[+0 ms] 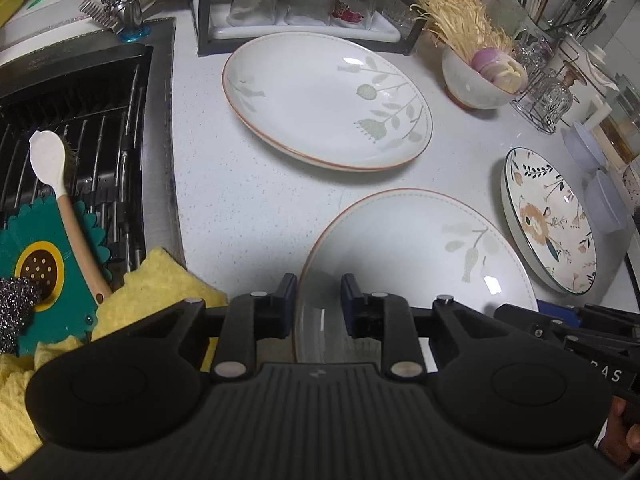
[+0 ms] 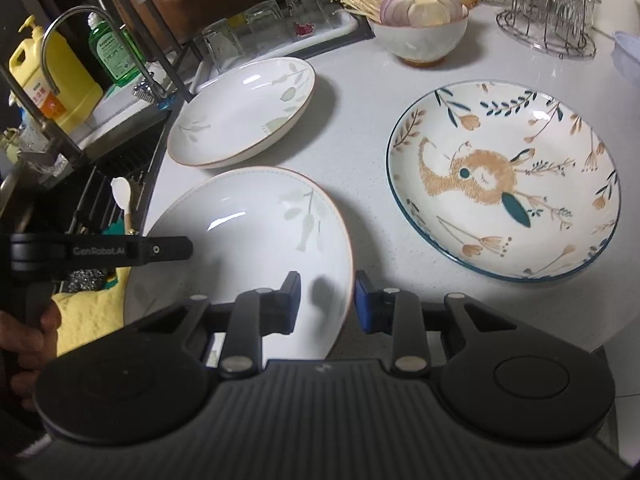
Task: Organize plates and bowls
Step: 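Close both grippers on the white plate rim and lift it, then carry the white plate with both grippers over the decorated animal plate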
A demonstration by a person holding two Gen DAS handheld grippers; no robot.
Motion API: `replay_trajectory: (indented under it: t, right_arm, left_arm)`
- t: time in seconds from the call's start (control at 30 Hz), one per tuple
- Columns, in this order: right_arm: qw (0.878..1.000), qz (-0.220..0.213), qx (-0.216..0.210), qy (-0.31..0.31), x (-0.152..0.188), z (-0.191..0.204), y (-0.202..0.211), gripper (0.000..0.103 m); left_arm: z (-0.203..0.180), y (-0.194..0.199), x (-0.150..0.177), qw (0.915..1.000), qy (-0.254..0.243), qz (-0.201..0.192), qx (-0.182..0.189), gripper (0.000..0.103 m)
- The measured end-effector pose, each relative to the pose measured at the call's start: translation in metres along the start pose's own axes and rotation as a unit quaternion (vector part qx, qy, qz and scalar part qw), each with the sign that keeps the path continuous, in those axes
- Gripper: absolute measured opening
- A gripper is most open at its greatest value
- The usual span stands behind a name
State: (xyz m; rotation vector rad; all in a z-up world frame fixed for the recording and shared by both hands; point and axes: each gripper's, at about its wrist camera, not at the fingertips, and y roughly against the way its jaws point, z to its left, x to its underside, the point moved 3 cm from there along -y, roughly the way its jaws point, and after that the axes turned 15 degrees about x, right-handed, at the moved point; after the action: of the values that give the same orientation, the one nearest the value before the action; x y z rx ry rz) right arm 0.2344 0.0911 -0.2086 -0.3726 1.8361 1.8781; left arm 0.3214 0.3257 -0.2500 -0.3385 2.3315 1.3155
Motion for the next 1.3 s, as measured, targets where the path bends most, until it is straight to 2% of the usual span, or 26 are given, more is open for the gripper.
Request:
replay_trajectory:
  t: [0.23, 0.47, 0.93, 1.3]
  right_arm:
    - [0.999, 0.017, -0.024, -0.028, -0.005, -0.004, -0.009, 0.028]
    - [0.999, 0.027, -0.032, -0.031, -0.006, -0.006, -0.003, 0.028]
    - [0.999, -0.011, -0.037, -0.031, -0.034, -0.019, 0.044, 0.028]
    - [0.997, -0.035, -0.045, -0.047, -0.048, -0.034, 0.076, 0.028]
  left_arm:
    - [0.008, 0.002, -0.002, 0.9993, 0.037, -0.001, 0.009, 0.027]
    - [0.003, 0.005, -0.012, 0.9995, 0.028, 0.006, 0.013, 0.027]
    - [-0.033, 0.038, -0.032, 0.9992, 0.021, 0.01, 0.032, 0.027]
    - [-0.066, 0.062, -0.048, 0.9993, 0.018, 0.001, 0.033, 0.028]
